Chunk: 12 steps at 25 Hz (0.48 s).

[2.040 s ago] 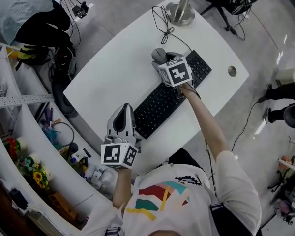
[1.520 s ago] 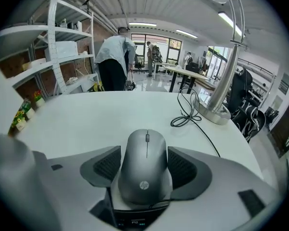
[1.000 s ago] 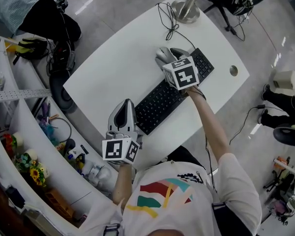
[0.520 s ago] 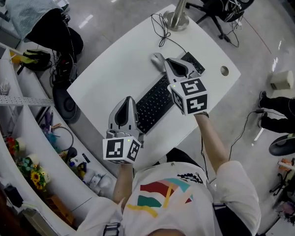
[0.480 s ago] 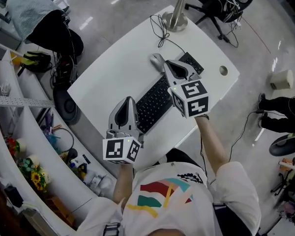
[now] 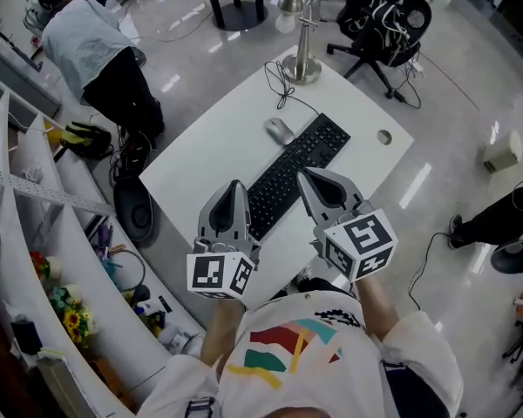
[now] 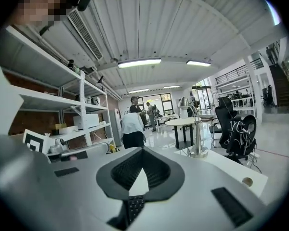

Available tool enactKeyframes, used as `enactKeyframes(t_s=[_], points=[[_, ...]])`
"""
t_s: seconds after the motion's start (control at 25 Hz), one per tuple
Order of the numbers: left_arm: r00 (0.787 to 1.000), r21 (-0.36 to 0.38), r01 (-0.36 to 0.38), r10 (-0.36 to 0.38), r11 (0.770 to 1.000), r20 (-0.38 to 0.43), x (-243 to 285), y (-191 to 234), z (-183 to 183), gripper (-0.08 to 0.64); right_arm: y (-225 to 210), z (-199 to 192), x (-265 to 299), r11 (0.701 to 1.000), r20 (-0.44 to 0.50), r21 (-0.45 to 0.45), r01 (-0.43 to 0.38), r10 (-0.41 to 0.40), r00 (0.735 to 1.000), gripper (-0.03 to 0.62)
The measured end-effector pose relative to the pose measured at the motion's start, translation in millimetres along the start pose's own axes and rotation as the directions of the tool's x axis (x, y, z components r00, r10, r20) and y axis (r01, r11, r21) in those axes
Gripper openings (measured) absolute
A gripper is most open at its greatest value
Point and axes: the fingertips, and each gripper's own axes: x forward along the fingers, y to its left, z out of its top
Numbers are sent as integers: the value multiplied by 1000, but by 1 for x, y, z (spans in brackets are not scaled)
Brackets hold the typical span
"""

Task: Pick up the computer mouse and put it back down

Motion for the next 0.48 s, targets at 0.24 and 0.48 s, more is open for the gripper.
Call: enactKeyframes(t_s=[0.24,0.48], points=[[999,46,32,-34,998,37,-3,-24,20,44,13,8,-26,998,33,-62,0,2,999,12],[996,74,63,-68,995,65,-11,-47,34,44,25,18,-48,997,78,-70,-31,36,996,12]])
